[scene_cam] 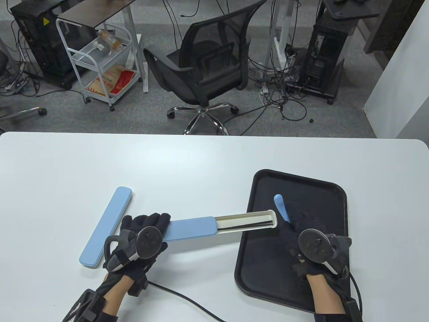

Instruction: Slide to open lunch boxes and place utensils

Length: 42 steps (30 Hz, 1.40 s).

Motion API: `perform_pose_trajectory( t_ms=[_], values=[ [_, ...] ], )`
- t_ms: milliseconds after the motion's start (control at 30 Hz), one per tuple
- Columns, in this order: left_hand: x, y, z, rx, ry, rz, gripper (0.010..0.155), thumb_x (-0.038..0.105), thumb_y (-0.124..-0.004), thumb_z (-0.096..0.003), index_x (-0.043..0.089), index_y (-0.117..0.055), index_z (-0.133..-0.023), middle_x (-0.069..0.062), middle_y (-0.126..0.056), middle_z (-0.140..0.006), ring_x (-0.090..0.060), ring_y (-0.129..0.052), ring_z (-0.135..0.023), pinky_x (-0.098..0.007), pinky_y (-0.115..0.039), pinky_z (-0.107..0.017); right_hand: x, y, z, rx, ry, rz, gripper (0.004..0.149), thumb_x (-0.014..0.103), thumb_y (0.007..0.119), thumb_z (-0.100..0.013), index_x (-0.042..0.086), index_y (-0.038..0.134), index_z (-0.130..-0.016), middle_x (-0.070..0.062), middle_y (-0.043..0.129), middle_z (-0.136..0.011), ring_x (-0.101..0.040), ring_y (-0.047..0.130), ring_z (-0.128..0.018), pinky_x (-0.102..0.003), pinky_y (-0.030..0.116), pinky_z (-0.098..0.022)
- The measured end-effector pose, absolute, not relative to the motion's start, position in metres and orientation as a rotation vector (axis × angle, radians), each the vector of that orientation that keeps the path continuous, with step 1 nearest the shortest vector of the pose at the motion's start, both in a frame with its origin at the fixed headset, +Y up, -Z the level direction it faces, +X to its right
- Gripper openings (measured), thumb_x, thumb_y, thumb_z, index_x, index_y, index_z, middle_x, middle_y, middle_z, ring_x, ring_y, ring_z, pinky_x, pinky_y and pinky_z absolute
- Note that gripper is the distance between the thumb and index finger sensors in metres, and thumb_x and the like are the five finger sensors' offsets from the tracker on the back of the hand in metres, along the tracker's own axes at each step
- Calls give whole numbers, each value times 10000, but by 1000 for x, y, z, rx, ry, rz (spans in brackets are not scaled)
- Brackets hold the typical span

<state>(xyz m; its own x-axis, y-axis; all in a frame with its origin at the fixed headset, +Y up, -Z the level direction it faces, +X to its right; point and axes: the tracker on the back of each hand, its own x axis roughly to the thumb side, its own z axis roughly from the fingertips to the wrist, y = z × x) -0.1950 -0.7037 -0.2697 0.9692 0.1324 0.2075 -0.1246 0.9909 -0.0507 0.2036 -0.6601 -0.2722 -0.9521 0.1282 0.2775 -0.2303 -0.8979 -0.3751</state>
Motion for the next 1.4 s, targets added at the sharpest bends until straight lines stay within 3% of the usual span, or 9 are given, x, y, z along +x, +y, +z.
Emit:
perform_pose_trajectory(
  t_ms=[133,300,400,800,1200,1400],
  values=[
    [-193,-703,-269,-36,-245,118,828,417,-945,-448,332,-445,-1103,74,-487,-1144,-297,-544,-1060,-731,-333,-780,179,-664,-267,700,-596,2940,564,306,966,-459,120,792,-962,-55,989,-773,-310,1002,-665,-568,814,-582],
    [-188,-701,-266,-41,-289,99,827,421,-943,-448,338,-444,-1102,80,-486,-1144,-293,-543,-1062,-730,-333,-780,150,-671,-262,950,-475,3065,556,297,969,-458,153,791,-964,-43,980,-786,-311,983,-697,-593,781,-604],
    [-184,-698,-264,-50,-313,86,826,425,-941,-448,338,-445,-1103,78,-488,-1145,-292,-546,-1062,-730,-337,-779,141,-674,-261,992,-346,3093,552,288,960,-467,149,785,-972,-54,968,-797,-325,969,-711,-608,766,-609],
    [-172,-693,-258,-66,-368,67,827,429,-941,-446,336,-449,-1104,77,-494,-1145,-290,-557,-1059,-730,-349,-778,124,-684,-260,1041,-147,3212,538,282,957,-472,189,788,-974,-47,946,-818,-344,933,-746,-627,730,-626],
    [-170,-694,-257,-99,-369,56,823,430,-942,-447,331,-456,-1104,70,-504,-1146,-292,-571,-1055,-740,-361,-774,108,-694,-256,1109,-208,3246,526,275,965,-469,195,802,-963,-54,936,-823,-345,927,-746,-628,727,-628],
    [-169,-695,-257,-108,-376,65,823,432,-940,-448,329,-457,-1105,68,-506,-1146,-293,-576,-1053,-741,-367,-774,99,-697,-250,1172,-380,3203,518,272,972,-465,202,808,-952,-44,940,-829,-335,934,-757,-620,734,-627]
  ],
)
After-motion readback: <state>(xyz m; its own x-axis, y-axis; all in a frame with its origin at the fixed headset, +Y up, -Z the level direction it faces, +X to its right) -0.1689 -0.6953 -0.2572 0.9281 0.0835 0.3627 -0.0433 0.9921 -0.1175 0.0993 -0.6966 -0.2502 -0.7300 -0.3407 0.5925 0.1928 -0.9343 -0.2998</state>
